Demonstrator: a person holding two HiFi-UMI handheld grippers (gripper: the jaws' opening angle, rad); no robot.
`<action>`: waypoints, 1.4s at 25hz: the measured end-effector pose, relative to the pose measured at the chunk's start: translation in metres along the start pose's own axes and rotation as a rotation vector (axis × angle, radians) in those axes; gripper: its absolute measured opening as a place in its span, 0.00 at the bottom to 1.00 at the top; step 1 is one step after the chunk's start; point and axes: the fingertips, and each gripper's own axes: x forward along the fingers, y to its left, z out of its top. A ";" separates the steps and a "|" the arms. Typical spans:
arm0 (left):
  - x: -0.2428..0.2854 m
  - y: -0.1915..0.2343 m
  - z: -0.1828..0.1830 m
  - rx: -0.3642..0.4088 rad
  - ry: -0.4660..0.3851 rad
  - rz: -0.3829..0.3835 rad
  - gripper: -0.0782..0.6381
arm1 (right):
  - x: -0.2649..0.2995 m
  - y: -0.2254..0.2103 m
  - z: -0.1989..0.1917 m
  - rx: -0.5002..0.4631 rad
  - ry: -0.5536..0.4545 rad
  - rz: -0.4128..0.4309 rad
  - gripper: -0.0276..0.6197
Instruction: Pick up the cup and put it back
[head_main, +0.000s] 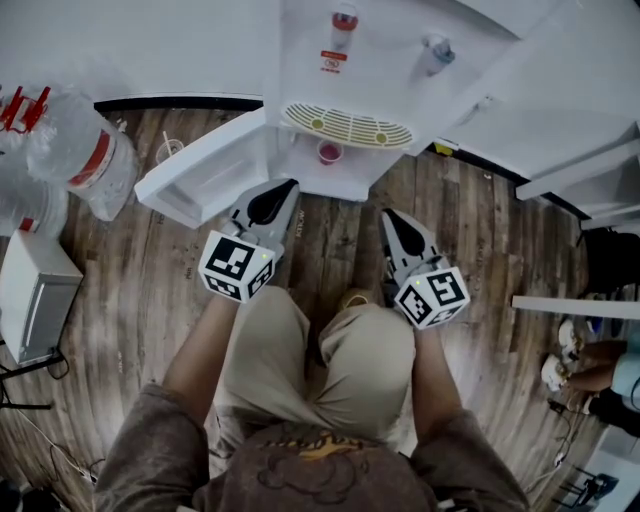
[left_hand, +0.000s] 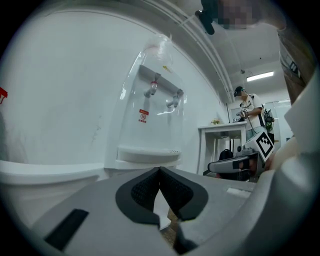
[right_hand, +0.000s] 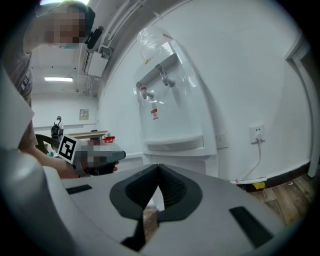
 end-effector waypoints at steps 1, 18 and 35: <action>0.000 0.000 0.000 -0.001 0.000 0.001 0.11 | 0.000 -0.001 0.000 0.000 -0.002 -0.008 0.05; -0.006 0.007 -0.005 -0.003 0.000 0.044 0.11 | 0.055 -0.015 -0.060 0.027 0.078 0.069 0.67; -0.032 0.015 -0.028 -0.034 0.016 0.098 0.11 | 0.170 -0.061 -0.164 0.057 0.205 0.040 0.74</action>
